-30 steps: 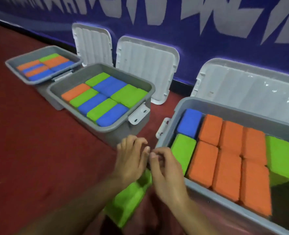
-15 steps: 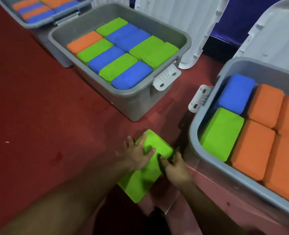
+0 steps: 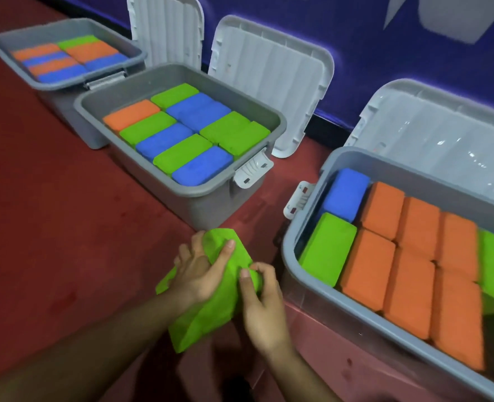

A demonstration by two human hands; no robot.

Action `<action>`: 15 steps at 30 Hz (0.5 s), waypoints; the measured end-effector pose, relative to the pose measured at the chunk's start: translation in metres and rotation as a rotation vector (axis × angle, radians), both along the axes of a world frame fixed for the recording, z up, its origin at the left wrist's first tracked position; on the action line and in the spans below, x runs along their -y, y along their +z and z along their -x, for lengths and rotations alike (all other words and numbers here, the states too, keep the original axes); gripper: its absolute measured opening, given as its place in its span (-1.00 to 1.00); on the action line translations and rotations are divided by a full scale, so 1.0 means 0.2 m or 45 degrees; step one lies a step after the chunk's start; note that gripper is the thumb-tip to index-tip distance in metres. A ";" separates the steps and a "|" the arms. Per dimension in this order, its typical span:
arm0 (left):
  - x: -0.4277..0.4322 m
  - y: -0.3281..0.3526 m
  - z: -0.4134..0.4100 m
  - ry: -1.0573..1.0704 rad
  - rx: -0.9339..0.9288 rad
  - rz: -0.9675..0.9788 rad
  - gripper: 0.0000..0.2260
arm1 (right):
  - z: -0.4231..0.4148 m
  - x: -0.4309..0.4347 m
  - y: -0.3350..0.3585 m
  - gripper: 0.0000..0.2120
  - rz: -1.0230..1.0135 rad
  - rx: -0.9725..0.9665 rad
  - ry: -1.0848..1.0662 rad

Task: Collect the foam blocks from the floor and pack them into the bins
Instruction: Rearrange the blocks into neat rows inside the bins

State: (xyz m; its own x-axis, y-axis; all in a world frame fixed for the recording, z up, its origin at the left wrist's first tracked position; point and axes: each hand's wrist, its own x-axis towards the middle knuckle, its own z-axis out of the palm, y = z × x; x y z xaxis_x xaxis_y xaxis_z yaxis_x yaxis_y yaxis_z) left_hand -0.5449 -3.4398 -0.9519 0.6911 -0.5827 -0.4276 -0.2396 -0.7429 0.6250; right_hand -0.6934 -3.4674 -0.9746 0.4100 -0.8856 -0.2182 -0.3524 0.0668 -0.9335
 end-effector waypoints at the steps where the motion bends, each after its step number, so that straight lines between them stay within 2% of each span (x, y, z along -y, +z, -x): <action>1: -0.01 0.06 0.01 -0.001 -0.013 0.076 -0.12 | 0.01 0.00 0.05 -0.55 0.032 0.037 -0.013; 3: -0.02 0.22 0.03 -0.056 0.013 0.252 -0.17 | 0.04 0.00 0.22 -0.47 0.007 0.104 -0.031; 6: 0.04 0.45 0.00 -0.279 0.126 0.427 -0.21 | 0.04 0.03 0.44 -0.45 -0.241 0.358 0.006; 9: 0.20 0.76 0.06 -0.459 0.183 0.560 -0.14 | 0.15 0.10 0.75 -0.64 -0.177 0.500 -0.013; 12: 0.35 1.02 0.19 -0.535 0.147 0.808 -0.15 | 0.29 0.20 1.05 -0.53 -0.185 0.635 -0.105; 15: 0.45 1.25 0.48 -0.668 0.107 0.957 -0.04 | 0.57 0.28 1.34 -0.51 -0.096 0.608 -0.201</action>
